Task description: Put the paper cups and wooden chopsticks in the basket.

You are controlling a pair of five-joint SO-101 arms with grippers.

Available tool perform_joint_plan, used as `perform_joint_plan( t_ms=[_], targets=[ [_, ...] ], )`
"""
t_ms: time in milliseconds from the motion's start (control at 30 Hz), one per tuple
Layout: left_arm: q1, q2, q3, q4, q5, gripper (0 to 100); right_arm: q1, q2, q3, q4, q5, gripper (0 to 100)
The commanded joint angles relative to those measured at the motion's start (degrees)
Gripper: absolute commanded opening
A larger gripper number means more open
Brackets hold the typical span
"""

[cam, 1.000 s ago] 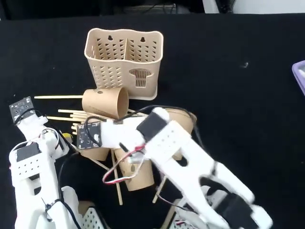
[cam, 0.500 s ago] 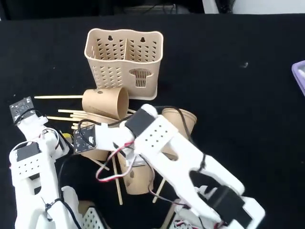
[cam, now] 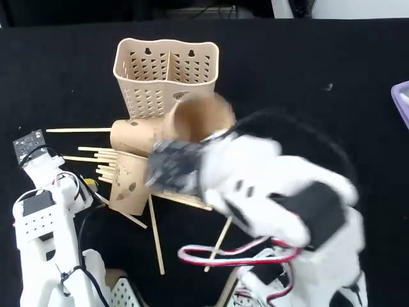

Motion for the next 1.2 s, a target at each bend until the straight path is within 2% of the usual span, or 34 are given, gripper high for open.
perform_joint_plan(
  t_ms=[0, 167, 533, 667, 833, 1100, 1167],
  targets=[
    [-0.57, -0.26, -0.48, -0.7, 0.53, 27, 9.14, 3.91, -7.78, -7.65, -0.7, 1.0],
    [-0.57, -0.35, -0.48, -0.7, 0.53, 27, 10.99, 17.98, -14.37, -12.31, -2.64, 1.0],
    [-0.57, -0.35, -0.31, -0.7, 0.18, 27, 10.99, 42.95, -36.53, -10.73, -2.2, 1.0],
    [-0.66, -0.35, -0.22, -0.7, 0.18, 27, 11.25, 47.08, -42.68, -5.36, -1.76, 1.0],
    [-0.66, -0.35, -0.4, -0.7, 0.18, 27, 12.04, 51.12, -48.92, 1.41, 2.81, 1.0],
    [-0.66, -0.44, -0.31, -0.7, 0.18, 27, 11.78, 56.92, -49.71, 2.11, 2.55, 1.3],
    [-0.66, -0.44, -0.22, -0.7, 0.18, 27, 11.78, 57.1, -50.24, 2.11, 2.37, 4.0]
  ],
)
